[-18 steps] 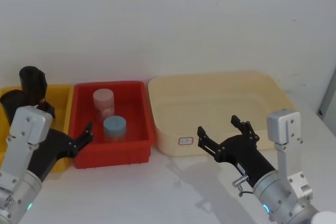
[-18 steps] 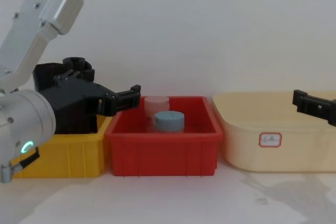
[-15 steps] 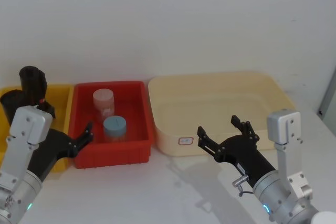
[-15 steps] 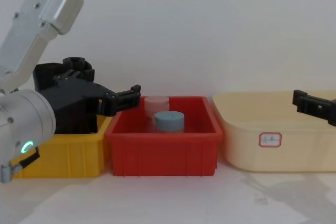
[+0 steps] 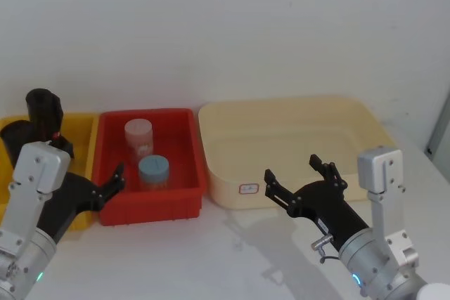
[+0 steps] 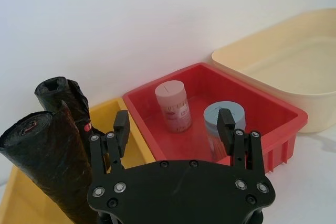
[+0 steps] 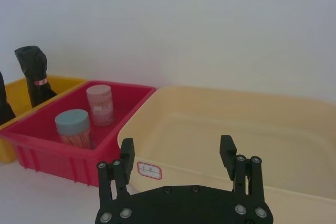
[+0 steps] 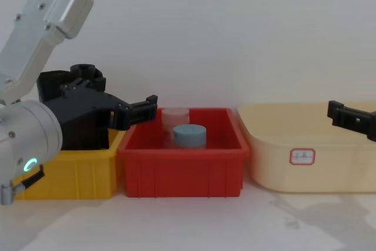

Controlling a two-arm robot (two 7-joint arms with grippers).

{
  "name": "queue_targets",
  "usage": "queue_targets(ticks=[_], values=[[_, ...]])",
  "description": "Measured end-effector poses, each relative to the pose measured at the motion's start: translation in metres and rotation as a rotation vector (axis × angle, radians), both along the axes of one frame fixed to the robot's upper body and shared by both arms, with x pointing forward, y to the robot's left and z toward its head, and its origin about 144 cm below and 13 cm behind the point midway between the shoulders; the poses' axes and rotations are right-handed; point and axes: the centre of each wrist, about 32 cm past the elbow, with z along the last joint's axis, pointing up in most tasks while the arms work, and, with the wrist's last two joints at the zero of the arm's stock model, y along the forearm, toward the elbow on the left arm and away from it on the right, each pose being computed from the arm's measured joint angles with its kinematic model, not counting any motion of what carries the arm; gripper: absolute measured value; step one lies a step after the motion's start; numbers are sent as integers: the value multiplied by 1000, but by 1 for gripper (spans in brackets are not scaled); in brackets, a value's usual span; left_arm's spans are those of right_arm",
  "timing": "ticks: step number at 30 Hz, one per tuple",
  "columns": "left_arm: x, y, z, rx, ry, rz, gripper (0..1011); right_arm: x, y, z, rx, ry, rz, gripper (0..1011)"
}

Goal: Pick up the garbage bag with the one hand and transfer it to the other hand.

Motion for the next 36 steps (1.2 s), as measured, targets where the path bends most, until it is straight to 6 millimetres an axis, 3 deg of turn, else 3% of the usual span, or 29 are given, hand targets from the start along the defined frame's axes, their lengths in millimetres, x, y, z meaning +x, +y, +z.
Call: queue_targets(ticks=[28, 36], values=[[0, 0, 0, -1, 1, -7, 1001, 0, 0, 0, 0, 0, 0, 1001], [-9, 4, -3, -21, 18, -24, 1001, 0, 0, 0, 0, 0, 0, 1001]])
